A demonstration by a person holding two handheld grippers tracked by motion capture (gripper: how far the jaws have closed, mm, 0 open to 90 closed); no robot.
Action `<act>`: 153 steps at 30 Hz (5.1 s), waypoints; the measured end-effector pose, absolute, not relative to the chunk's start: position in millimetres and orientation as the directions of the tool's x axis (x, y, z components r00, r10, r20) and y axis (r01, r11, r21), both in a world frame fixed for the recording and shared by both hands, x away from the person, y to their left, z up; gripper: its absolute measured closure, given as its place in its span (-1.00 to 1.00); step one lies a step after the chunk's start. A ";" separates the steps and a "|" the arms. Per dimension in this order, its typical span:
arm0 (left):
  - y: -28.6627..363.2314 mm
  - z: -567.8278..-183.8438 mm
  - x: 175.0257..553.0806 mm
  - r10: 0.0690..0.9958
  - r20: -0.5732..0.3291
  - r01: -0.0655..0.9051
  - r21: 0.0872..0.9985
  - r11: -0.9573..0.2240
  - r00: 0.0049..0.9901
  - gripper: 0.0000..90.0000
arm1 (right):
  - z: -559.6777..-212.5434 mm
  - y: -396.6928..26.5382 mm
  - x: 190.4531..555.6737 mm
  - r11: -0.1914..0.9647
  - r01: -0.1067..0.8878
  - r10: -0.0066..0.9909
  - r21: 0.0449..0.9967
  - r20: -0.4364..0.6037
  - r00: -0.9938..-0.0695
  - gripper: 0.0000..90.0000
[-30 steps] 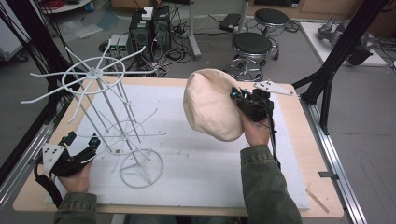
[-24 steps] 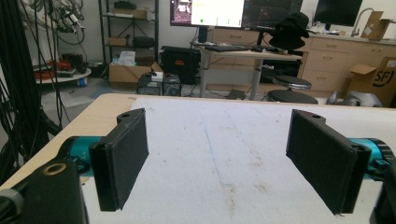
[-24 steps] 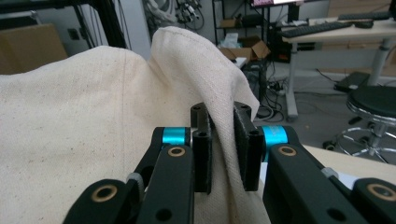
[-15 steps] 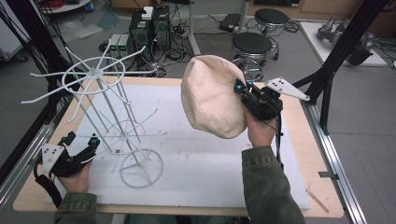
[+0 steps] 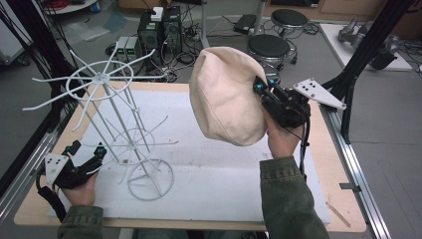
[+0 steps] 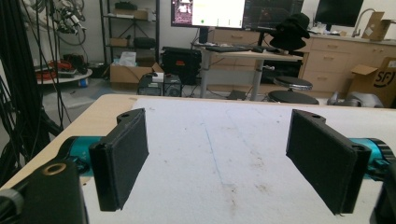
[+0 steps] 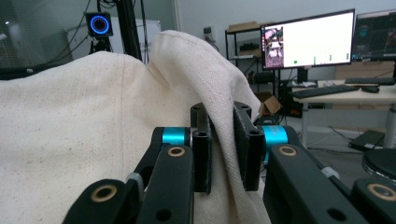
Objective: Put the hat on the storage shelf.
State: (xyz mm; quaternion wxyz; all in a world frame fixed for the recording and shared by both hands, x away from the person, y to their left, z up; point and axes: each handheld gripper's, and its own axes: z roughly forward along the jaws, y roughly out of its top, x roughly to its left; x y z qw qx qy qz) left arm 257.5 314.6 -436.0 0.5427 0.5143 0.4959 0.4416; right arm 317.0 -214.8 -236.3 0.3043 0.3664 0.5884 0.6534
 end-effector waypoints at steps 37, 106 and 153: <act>314.2 -435.6 257.0 0.990 -0.082 0.035 0.996 0.079 0.119 -0.53 | -175.5 -209.6 284.9 -0.265 -0.115 0.761 0.957 0.135 -0.635 0.77; 314.3 -436.1 257.7 0.987 -0.088 0.031 0.996 0.084 0.132 -0.53 | -159.1 -145.2 285.4 -0.339 -0.082 0.603 0.937 0.150 -0.784 0.75; 313.9 -435.7 256.9 0.987 -0.093 0.026 0.996 0.090 0.128 -0.53 | -221.1 -157.0 312.9 -0.228 0.048 0.621 0.972 0.183 -0.763 0.11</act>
